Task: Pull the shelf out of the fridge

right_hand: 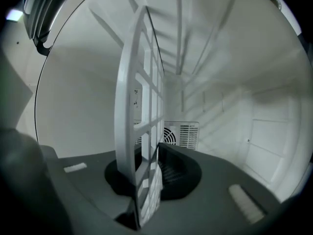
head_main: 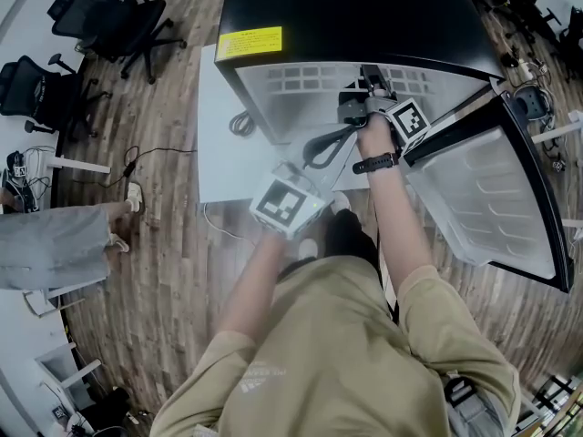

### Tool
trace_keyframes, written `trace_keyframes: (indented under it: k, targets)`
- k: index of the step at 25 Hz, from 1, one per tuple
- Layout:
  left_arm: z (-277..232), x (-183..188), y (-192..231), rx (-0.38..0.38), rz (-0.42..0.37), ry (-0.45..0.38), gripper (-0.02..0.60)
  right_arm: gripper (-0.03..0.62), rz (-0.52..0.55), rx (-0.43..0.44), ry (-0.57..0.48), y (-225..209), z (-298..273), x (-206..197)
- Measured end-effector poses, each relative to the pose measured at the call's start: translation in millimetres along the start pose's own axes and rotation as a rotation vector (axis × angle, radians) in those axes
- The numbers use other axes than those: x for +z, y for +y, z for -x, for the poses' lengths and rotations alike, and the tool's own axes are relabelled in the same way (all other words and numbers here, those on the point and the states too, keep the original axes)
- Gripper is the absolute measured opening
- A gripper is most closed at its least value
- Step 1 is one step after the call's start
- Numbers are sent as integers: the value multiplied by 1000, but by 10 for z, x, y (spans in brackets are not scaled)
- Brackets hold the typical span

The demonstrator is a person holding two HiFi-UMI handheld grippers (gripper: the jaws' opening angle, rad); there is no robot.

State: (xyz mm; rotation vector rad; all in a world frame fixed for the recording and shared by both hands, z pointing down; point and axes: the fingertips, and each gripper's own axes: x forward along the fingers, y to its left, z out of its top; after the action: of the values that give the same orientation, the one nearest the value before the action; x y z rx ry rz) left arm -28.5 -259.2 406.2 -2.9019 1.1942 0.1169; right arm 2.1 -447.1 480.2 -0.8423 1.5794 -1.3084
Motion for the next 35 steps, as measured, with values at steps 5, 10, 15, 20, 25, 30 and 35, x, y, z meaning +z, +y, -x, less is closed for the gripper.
trace_keyframes:
  k: [5,10,15,20,25,30,35]
  targets:
    - [27,-4,-74,-10,-6,4,-3,39,-32,-5,-6,-11,5,10]
    - [52,7,-159,-8,-25,14,-3,38,-46,-8,-17,14,51,5]
    - [113,-10,-163,3,-14,15,-3,37,-37,1,-6,35,110,-28]
    - [99,-14,-256,-11,-6,14,-3,37,-42,2,-3,38,200,-20]
    - [73,13,-286,-30,-10,7,-3,37,-38,11,3,72,248,-59]
    - [82,23,-326,-41,-10,11,-3,37,-33,10,-3,97,344,-79]
    - [93,57,-358,-40,-7,6,-3,37,-37,33,-9,148,489,-101]
